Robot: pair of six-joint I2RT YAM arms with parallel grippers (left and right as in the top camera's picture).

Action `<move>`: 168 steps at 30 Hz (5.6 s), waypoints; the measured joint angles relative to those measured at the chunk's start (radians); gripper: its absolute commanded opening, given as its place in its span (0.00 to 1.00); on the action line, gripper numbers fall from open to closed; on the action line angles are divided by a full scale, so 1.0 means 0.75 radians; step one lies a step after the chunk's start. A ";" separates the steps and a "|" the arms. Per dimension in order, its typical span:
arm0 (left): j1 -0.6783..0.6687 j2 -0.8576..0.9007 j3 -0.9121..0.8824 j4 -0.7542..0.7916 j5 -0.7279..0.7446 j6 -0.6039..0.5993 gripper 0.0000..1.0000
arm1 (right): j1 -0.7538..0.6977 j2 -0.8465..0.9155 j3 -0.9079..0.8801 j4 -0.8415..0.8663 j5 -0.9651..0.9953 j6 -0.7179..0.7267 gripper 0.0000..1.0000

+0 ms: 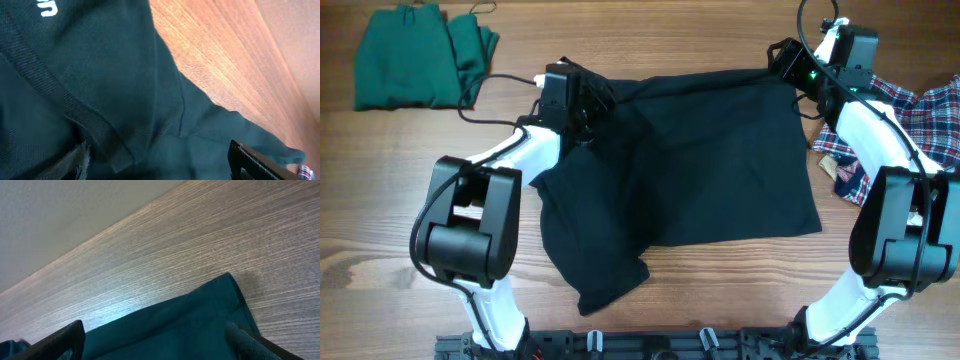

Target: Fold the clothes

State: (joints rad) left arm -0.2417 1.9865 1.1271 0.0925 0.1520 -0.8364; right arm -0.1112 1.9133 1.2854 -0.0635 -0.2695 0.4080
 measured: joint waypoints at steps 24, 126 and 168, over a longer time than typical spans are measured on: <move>0.004 0.069 0.001 0.090 0.005 -0.020 0.58 | 0.000 0.210 0.000 0.161 0.011 0.079 0.81; 0.004 -0.155 0.008 -0.337 0.040 0.237 0.04 | -0.003 0.178 0.000 -0.010 0.131 -0.028 0.16; 0.139 -0.338 0.008 -0.693 0.092 0.420 0.80 | 0.022 0.109 0.000 -0.135 0.106 -0.112 0.55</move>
State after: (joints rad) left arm -0.1371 1.7329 1.1328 -0.4274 0.2211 -0.5217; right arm -0.0944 1.9949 1.2854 -0.1650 -0.1902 0.3241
